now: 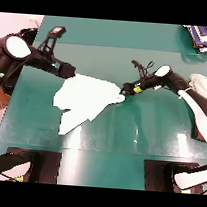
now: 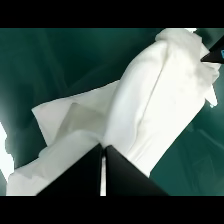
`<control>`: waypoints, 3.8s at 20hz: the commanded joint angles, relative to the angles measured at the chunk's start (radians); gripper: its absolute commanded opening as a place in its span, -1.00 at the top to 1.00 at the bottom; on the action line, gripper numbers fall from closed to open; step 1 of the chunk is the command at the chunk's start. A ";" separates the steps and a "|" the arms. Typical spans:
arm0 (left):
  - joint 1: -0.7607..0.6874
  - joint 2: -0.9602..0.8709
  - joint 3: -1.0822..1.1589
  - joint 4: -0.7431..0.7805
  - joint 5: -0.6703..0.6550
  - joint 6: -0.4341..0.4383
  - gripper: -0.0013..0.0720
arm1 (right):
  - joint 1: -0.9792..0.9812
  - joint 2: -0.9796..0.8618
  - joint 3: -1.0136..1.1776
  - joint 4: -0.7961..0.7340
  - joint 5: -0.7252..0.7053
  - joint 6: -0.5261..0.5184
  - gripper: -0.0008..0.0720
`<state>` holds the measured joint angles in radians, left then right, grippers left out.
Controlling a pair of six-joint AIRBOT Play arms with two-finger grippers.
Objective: Fold the shirts.
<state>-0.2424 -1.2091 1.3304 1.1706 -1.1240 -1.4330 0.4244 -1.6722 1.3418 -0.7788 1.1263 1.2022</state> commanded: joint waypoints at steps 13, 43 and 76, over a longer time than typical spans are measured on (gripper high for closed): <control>0.001 0.279 0.709 -0.134 -0.117 0.004 0.90 | 0.006 0.713 0.532 -0.444 0.134 0.289 0.94; 0.001 0.078 -0.287 -0.054 0.077 0.053 0.90 | -0.032 0.710 -0.390 -0.477 0.098 0.325 -0.20; 0.027 0.233 0.786 0.029 -0.124 0.045 0.90 | -0.272 0.895 0.298 -0.404 -0.100 0.266 0.94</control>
<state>-0.2169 -0.9840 1.8812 1.1889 -1.1625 -1.3865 0.1905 -0.8650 1.5097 -1.1740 1.0035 1.4673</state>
